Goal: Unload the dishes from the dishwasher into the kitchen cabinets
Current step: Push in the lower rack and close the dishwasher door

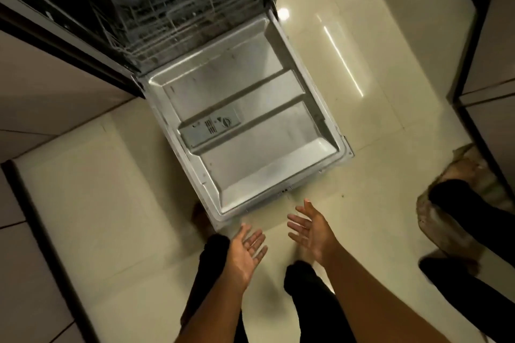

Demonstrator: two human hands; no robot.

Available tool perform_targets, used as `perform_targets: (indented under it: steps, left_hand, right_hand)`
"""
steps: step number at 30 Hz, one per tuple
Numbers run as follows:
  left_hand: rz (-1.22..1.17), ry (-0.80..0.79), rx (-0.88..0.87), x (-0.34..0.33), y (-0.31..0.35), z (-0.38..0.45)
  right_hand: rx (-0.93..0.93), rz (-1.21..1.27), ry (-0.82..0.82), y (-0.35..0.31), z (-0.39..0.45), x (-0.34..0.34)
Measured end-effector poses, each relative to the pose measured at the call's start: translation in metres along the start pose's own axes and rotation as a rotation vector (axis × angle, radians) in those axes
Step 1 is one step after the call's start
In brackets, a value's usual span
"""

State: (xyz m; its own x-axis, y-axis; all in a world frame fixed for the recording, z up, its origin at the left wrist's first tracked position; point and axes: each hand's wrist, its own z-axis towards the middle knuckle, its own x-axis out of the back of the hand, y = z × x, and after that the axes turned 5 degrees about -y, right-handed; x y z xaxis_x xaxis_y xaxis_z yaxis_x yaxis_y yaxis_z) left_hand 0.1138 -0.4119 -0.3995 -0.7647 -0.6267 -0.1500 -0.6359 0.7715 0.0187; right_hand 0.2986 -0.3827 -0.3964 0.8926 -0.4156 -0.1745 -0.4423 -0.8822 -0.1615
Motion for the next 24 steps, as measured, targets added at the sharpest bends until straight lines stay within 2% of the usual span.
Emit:
perform_targets:
  steps: [3, 7, 10, 16, 20, 24]
  left_hand:
    - [-0.135, 0.019, 0.075, 0.000, -0.046, 0.006]
    - [-0.301, 0.021, 0.011, -0.010, -0.051, 0.039]
    - [-0.332, 0.028, -0.027, -0.008, -0.049, 0.080]
    - [-0.456, 0.101, -0.101, 0.015, -0.046, 0.195]
    - [-0.636, 0.004, -0.110, 0.020, -0.043, 0.238]
    - [-0.801, -0.040, -0.194, 0.011, -0.033, 0.244]
  right_hand:
    - [-0.011, 0.034, 0.017, 0.008, -0.009, 0.040]
    - [-0.041, 0.091, 0.052, 0.008, 0.006, 0.089]
    - [-0.028, 0.232, 0.080, 0.006, 0.048, 0.110]
    - [0.042, 0.480, 0.020, -0.003, 0.175, 0.104]
    - [0.099, 0.590, -0.033, -0.012, 0.234, 0.088]
    - [0.134, 0.589, -0.050, -0.024, 0.246, 0.078]
